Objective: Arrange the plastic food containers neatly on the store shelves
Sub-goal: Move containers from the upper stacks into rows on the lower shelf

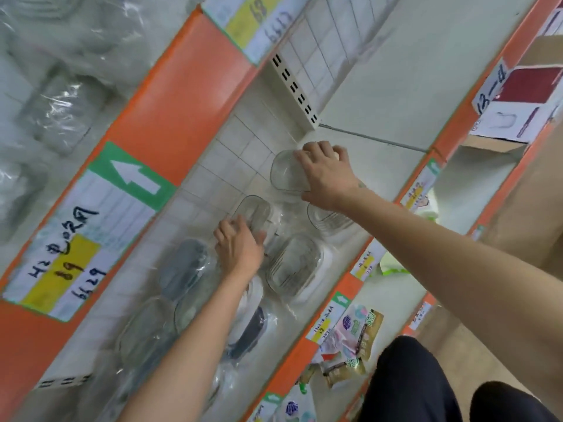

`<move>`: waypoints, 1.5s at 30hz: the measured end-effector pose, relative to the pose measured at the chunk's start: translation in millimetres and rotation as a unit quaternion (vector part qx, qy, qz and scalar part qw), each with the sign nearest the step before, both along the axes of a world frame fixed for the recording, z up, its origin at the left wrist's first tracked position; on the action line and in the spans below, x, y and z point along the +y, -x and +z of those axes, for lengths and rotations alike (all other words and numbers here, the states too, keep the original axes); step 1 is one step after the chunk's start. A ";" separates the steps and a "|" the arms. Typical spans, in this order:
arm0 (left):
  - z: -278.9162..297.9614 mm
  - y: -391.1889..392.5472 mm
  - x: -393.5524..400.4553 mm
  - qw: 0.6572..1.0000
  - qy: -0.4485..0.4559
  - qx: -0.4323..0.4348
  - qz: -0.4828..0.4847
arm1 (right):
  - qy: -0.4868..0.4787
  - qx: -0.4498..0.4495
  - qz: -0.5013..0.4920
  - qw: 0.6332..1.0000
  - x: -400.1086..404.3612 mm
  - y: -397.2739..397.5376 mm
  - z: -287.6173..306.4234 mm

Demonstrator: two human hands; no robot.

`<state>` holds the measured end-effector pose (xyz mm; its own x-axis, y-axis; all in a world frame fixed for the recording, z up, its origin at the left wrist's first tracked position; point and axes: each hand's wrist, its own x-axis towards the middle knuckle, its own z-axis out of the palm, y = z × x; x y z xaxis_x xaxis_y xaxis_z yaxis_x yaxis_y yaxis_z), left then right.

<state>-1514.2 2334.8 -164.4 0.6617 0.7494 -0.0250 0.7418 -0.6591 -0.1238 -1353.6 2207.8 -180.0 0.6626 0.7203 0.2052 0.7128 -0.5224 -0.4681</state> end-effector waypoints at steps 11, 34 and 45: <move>-19.3 8.9 -13.4 0.996 -0.047 0.065 -0.031 | 0.058 -0.102 0.049 0.992 30.0 0.3 -4.1; 106.4 98.7 -189.0 0.984 0.067 0.118 -0.112 | 0.161 -0.045 0.243 0.956 -150.3 114.0 105.6; 202.7 113.1 -231.4 0.989 0.073 -0.108 -0.076 | 0.130 -0.112 0.285 0.943 -204.4 127.7 227.5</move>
<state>-1627.3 2103.5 38.3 0.7685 0.6391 0.0294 0.6310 -0.7647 0.1308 -1481.4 2003.4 47.5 0.1132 0.9916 0.0622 0.9782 -0.1003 -0.1817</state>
